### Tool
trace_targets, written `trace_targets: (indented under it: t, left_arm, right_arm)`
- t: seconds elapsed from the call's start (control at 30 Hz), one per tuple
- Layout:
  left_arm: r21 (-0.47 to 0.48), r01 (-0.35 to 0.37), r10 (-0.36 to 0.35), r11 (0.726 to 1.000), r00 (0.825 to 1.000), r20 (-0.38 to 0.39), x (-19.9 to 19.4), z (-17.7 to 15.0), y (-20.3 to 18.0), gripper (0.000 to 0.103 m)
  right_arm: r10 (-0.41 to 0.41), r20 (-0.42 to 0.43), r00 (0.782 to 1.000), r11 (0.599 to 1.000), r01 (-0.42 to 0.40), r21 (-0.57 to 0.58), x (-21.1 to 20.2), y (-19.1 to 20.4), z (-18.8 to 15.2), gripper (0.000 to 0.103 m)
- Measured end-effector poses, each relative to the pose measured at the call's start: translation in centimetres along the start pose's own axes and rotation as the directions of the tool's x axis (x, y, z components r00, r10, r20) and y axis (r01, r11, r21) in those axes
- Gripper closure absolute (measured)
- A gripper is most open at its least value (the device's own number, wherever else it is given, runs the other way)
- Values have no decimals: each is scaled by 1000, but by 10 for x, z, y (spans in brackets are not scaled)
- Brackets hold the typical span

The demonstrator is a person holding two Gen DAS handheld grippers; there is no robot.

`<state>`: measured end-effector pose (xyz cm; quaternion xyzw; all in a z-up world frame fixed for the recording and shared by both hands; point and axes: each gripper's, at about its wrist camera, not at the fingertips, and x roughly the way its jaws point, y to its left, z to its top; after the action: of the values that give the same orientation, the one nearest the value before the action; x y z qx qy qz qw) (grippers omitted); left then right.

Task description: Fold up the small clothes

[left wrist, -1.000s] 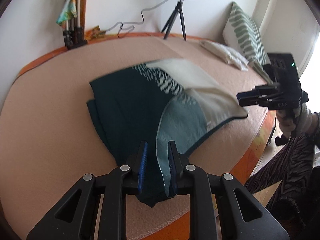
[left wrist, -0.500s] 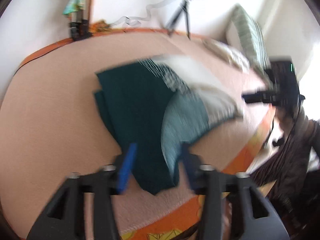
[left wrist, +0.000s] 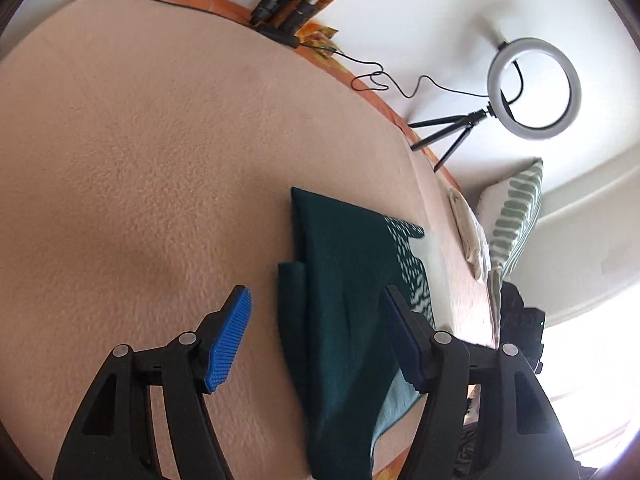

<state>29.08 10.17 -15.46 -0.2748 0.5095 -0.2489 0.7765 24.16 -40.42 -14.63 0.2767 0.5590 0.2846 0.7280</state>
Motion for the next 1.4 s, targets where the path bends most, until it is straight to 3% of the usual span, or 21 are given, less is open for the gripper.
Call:
trace_targets:
  t: [0.17, 0.37, 0.57, 0.67, 0.77, 0.93, 1.1, 1.27, 1.4]
  left_arm:
    - [-49, 51, -52, 997, 999, -13, 15, 9, 9, 37]
    - [-25, 119, -119, 993, 993, -14, 31, 24, 4, 37]
    - [12, 150, -150, 989, 989, -16, 46, 36, -6, 37]
    - [28, 151, -150, 988, 989, -11, 54, 41, -12, 40]
    - [70, 117, -117, 991, 993, -10, 60, 41, -22, 42]
    - [156, 17, -11, 988, 999, -35, 70, 36, -38, 83]
    - [240, -74, 79, 968, 997, -9, 74, 28, -50, 97]
    - [371, -198, 192, 907, 980, 53, 73, 14, -78, 100]
    - [466, -273, 248, 842, 962, 114, 70, 0, -104, 100]
  right_arm:
    - [54, -12, 998, 998, -53, 32, 0, -5, 0, 45]
    - [103, -29, 994, 994, -102, 31, 13, -3, 4, 48]
    - [125, -43, 991, 992, -124, 38, 28, -3, 11, 66]
    - [128, -47, 991, 992, -127, 28, 33, 0, 13, 68]
    - [129, -40, 991, 991, -128, 29, 38, 3, 16, 68]
    - [115, -30, 993, 993, -115, 15, 41, 8, 16, 68]
    - [61, -29, 998, 998, -62, -28, 43, 18, 15, 76]
    - [-94, -24, 995, 985, 89, -145, 48, 39, 15, 95]
    - [-251, 17, 968, 924, 245, -294, 54, 67, 12, 98]
